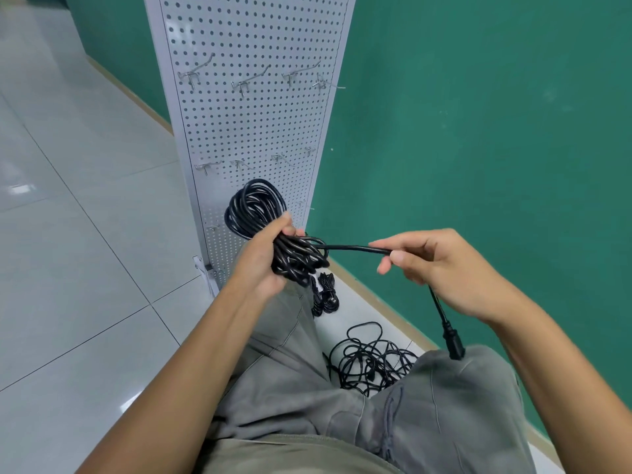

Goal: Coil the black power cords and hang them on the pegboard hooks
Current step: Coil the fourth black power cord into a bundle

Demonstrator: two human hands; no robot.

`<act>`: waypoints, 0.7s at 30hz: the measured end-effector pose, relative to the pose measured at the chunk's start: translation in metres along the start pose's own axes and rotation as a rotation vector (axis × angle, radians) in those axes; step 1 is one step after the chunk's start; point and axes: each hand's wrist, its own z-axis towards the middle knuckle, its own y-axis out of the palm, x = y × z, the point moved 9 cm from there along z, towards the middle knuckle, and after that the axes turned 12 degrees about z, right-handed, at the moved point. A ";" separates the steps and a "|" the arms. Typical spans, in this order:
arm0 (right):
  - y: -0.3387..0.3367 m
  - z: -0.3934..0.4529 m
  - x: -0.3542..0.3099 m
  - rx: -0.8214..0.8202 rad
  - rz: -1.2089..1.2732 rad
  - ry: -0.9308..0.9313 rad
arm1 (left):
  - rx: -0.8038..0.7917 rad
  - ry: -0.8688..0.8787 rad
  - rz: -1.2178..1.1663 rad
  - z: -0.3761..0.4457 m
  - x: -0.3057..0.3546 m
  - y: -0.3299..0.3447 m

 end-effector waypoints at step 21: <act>0.066 0.014 -0.032 -0.257 -0.508 -0.094 | 0.165 0.209 0.294 -0.001 -0.011 0.001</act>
